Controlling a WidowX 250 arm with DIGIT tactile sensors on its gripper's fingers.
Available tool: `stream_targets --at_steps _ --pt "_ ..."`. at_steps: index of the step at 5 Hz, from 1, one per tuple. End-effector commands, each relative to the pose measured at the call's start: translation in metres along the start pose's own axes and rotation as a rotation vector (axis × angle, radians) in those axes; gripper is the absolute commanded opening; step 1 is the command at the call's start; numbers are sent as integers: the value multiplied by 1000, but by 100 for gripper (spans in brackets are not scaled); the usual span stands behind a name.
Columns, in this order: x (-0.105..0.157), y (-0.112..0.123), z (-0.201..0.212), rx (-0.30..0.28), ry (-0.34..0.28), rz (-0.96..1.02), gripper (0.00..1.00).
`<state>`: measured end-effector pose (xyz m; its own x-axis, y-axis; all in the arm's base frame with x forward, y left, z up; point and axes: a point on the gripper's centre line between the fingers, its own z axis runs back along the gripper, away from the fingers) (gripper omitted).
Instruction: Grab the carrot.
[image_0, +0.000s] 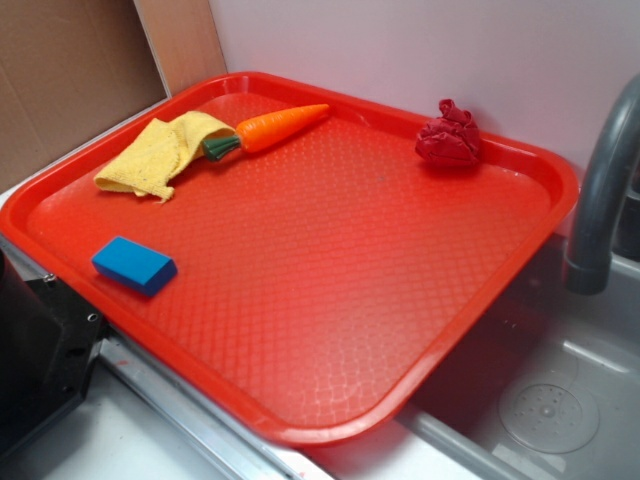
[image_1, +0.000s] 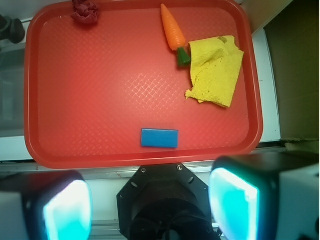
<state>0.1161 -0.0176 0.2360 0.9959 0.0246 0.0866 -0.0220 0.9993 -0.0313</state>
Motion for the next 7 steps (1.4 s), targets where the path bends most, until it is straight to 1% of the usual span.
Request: stream_targets --at_steps 1,2,3,5,6,7 --pt "0 0 0 0 0 0 100" --pt "13 4 -13 -3 -23 45 100" --pt "27 14 -30 -10 -47 54 100" --pt "72 33 -74 14 -137 78 100" --pt "98 37 -100 31 -172 47 100" --pt "119 46 -126 49 -187 13 100"
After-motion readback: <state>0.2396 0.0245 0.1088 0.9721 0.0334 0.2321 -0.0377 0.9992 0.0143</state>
